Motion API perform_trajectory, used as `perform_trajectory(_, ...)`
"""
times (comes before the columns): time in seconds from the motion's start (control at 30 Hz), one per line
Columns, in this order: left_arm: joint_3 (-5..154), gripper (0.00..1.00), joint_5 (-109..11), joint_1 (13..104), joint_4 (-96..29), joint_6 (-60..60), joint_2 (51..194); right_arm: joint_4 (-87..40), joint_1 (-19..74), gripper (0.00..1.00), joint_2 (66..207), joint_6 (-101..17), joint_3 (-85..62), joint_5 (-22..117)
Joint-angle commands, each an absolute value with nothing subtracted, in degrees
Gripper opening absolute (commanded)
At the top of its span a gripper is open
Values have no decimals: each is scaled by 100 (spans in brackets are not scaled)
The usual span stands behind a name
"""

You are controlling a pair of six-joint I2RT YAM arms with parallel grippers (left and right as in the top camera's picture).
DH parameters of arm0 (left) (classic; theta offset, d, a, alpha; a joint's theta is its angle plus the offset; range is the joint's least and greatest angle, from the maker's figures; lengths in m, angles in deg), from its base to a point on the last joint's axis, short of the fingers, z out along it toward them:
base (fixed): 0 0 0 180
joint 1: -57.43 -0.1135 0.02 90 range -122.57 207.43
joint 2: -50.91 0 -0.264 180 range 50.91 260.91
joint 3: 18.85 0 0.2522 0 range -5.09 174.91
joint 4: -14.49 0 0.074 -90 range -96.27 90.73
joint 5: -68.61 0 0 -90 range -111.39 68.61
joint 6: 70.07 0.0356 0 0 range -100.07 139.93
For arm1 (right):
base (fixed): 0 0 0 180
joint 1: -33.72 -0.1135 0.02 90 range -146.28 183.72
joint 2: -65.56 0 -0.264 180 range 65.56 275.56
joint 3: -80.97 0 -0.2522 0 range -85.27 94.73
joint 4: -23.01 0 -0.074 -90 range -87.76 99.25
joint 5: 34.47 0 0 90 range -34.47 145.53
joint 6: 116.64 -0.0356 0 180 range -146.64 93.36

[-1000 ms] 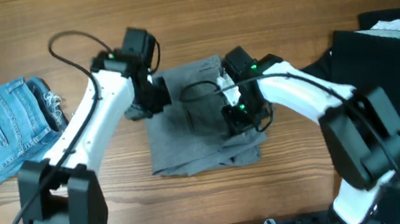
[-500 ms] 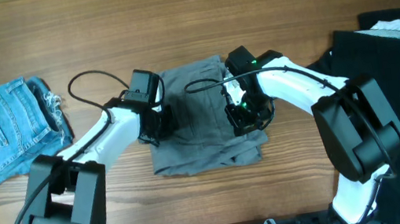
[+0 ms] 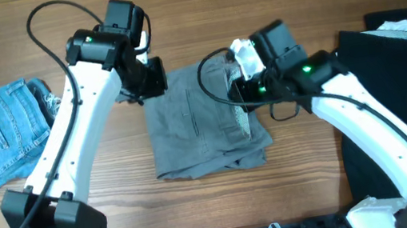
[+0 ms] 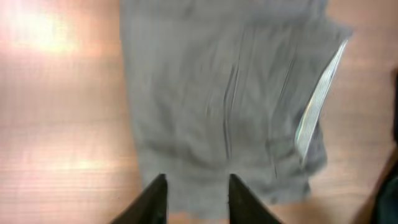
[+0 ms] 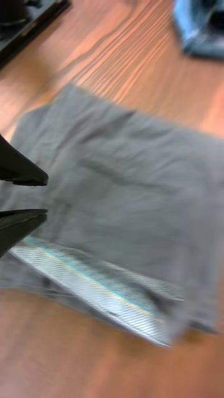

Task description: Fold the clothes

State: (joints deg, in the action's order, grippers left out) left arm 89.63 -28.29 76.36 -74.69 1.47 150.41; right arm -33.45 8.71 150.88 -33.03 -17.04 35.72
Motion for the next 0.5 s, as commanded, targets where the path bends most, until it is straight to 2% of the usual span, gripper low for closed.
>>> perform_trajectory(0.0,8770,32,-2837,7862,-7952,-343,15050,-2729,886,17,15215,-3281,-1730,3629)
perform_trajectory(0.23,7140,26,-3141,8349,-7320,-1215,15050,-1538,897,16,16472,-3454,-1822,4055)
perform_trajectory(0.47,5549,25,-3362,8635,-6192,-1705,15050,-1195,1122,17,17685,-3629,-1822,4306)
